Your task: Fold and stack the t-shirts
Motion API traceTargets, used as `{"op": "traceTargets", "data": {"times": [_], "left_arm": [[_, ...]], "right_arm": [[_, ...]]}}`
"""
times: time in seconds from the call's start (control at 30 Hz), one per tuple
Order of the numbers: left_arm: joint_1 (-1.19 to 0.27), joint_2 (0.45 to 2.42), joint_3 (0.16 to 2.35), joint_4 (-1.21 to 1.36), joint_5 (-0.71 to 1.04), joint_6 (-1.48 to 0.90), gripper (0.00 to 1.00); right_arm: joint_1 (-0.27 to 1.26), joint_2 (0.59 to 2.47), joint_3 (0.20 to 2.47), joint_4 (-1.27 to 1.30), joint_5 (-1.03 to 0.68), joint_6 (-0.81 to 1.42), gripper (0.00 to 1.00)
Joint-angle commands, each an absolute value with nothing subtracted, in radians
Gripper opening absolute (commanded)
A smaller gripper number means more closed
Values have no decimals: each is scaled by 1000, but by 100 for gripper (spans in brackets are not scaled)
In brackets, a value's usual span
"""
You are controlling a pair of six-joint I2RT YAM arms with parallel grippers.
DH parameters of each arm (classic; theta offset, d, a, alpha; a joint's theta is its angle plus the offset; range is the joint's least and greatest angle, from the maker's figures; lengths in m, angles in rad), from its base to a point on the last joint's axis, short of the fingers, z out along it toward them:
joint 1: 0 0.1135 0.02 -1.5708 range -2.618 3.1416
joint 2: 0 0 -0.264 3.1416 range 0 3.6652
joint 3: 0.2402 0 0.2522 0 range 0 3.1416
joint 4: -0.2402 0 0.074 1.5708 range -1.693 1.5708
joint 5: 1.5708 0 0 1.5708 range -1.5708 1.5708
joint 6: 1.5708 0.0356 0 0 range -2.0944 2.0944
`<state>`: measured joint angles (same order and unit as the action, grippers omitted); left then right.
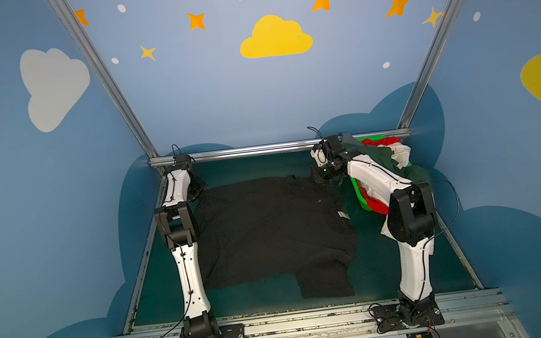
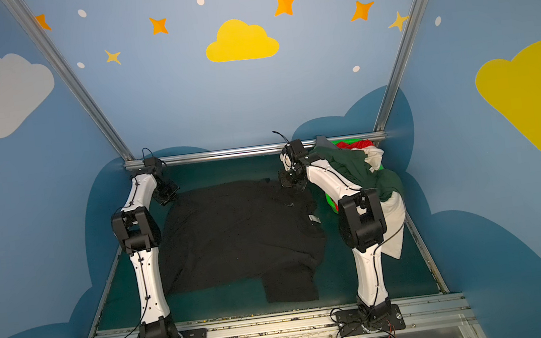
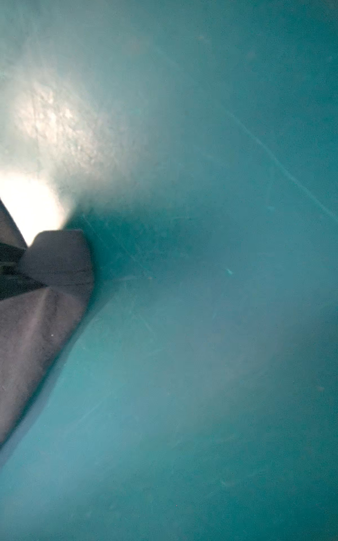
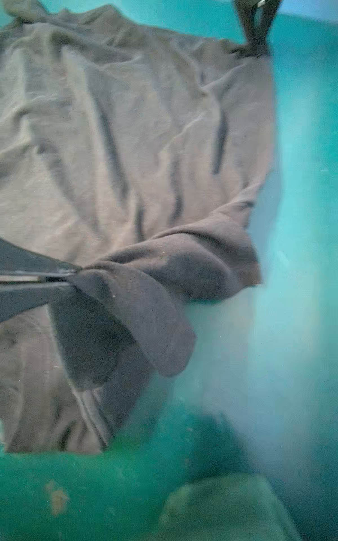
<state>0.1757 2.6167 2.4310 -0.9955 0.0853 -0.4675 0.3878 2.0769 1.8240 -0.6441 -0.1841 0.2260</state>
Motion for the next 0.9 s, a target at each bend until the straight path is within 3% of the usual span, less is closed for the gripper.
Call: {"op": "traceTargets", "data": {"times": [0.0,0.53,0.87], "left_arm": [[174,2636,2460,-1062,93,-434,4],[173,2462,2458,-1049,110,-403,4],[172,2251,2199,-937,104,-414,4]], "right_arm": [[368,2134,1901,-662,-173,232,0],[279,2299,2224,-717,-168,268,0],[268,2241,2194,-731,-207,255,0]]}}
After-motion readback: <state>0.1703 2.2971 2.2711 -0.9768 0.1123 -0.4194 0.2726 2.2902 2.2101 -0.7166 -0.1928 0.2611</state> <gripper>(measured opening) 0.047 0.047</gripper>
